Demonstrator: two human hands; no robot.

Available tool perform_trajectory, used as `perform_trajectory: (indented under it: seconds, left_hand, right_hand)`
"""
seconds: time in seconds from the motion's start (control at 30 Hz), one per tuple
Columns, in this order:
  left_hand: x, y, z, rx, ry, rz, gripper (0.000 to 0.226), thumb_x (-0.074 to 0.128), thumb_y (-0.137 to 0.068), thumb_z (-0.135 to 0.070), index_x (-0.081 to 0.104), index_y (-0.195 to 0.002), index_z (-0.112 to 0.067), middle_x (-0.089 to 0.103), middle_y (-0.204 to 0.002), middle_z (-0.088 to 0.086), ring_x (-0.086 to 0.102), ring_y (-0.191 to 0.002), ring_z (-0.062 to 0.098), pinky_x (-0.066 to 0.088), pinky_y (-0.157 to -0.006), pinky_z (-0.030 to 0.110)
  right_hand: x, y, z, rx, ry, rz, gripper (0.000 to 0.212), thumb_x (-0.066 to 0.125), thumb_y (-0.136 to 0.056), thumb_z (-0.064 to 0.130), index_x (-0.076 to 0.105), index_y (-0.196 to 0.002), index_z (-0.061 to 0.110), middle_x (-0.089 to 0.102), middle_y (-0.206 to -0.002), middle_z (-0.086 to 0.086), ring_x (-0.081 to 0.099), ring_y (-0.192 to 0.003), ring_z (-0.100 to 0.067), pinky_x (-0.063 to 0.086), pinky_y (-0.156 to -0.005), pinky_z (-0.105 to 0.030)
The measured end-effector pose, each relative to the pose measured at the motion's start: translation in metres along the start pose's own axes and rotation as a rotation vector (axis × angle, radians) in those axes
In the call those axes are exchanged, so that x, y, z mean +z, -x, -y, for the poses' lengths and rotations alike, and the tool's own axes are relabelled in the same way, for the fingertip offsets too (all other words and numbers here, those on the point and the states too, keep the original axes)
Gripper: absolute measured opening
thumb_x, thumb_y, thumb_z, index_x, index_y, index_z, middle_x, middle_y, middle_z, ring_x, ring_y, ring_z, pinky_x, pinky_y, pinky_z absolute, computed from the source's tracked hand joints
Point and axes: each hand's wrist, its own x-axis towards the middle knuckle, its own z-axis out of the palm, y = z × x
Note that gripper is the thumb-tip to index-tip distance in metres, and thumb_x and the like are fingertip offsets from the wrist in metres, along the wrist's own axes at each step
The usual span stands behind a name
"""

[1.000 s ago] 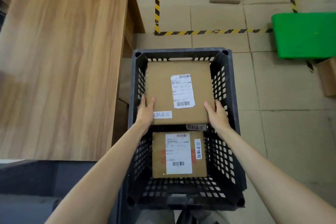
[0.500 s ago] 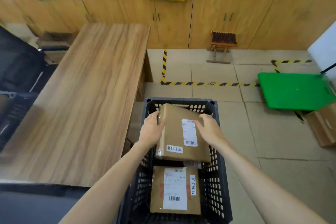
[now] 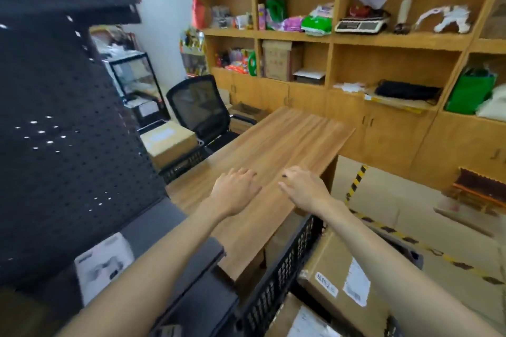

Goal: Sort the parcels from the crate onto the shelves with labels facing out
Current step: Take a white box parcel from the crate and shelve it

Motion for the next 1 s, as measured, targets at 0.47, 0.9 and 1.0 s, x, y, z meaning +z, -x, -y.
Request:
perform_trajectory:
  seconds: [0.47,0.9,1.0]
  left_hand:
    - [-0.114,0.373,0.216,-0.784,-0.015,-0.196,0.054,0.037,-0.104,-0.053,0.044,-0.146,-0.021,0.047,-0.151,0.003,0.042,-0.137,0.024,0.039,-0.105,0.040]
    - [-0.120,0.725,0.268,-1.226,-0.171,-0.184,0.050,0.044,-0.101,-0.051,0.053,-0.134,-0.014,0.058,-0.136,0.012,0.050,-0.127,0.032,0.042,-0.100,0.043]
    - [-0.115,0.781,0.275,-1.300,-0.161,-0.190,0.049,0.044,-0.101,-0.050,0.053,-0.134,-0.015,0.059,-0.133,0.010,0.052,-0.125,0.031,0.044,-0.099,0.043]
  right_hand:
    - [0.034,0.047,0.411,-0.783,0.020,-0.004,0.045,0.040,-0.101,0.046,0.057,-0.132,0.017,0.055,-0.136,-0.009,0.051,-0.124,-0.033,0.042,-0.098,-0.040]
    - [0.102,0.238,0.668,-1.106,-0.135,0.167,0.037,0.042,-0.101,0.046,0.060,-0.113,0.016,0.062,-0.118,-0.007,0.058,-0.110,-0.031,0.047,-0.087,-0.041]
    - [0.118,0.276,0.704,-1.145,-0.156,0.236,0.035,0.043,-0.101,0.044,0.059,-0.103,0.013,0.061,-0.108,-0.008,0.059,-0.102,-0.031,0.046,-0.079,-0.038]
